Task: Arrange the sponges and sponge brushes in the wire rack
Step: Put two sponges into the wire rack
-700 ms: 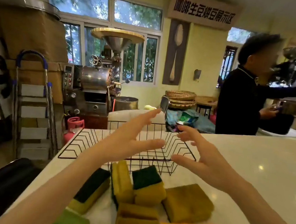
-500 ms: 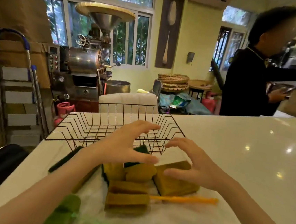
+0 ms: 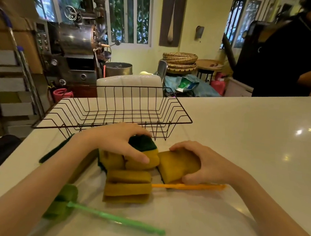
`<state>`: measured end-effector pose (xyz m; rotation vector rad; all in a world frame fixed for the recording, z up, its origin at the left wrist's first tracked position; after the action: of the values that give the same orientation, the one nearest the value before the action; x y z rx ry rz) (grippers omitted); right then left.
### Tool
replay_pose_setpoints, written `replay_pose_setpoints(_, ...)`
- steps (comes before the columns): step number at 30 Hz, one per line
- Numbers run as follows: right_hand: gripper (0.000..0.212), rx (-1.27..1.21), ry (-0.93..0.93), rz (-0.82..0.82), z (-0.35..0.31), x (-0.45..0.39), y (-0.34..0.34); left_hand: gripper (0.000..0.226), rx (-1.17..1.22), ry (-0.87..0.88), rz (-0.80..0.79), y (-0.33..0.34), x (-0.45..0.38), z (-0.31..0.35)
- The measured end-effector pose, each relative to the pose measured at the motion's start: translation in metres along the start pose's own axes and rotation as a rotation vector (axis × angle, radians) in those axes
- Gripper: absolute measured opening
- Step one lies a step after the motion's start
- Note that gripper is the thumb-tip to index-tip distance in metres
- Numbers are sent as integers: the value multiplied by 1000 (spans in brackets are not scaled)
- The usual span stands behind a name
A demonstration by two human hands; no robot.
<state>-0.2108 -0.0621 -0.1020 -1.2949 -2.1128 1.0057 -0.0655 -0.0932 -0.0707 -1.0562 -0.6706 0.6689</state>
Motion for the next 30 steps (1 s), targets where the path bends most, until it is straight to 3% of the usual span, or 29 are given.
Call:
replay_pose_setpoints(7, 52, -53, -3, 98, 1, 1, -8, 62, -26, -45, -41, 5, -9, -3)
replay_pose_setpoints(12, 7, -376, 160, 296, 19, 1, -30, 63, -31, -6, 9, 5, -12, -1)
replay_pose_setpoints(15, 23, -364, 300, 335, 40, -2, -29, 68, -48, 14, 17, 8, -12, 0)
replay_pose_setpoints(19, 27, -386, 448, 307, 57, -1, -19, 73, -57, 57, 56, 11, -13, 8)
replay_pose_setpoints(23, 26, -401, 455, 413, 58, -1, -26, 73, -61, 80, 74, 13, -14, 10)
replay_pose_setpoints(27, 14, -228, 449, 528, 67, 5, -43, 68, -66, 78, 67, 15, -18, 12)
replay_pose_setpoints(30, 17, -142, 432, 574, 65, 9, -48, 68, -78, 73, 60, 17, -19, 11)
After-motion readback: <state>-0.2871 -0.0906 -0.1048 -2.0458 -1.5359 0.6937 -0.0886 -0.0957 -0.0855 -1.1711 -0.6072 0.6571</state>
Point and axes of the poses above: each hand's wrist, its own x-axis away from the middle knuckle, its own y-axis out of the palm, z = x × y, the point moved 9 cm from there along -x, towards the middle knuckle, and after that the axes turned 2 degrees about y, right-handed, at the moved point
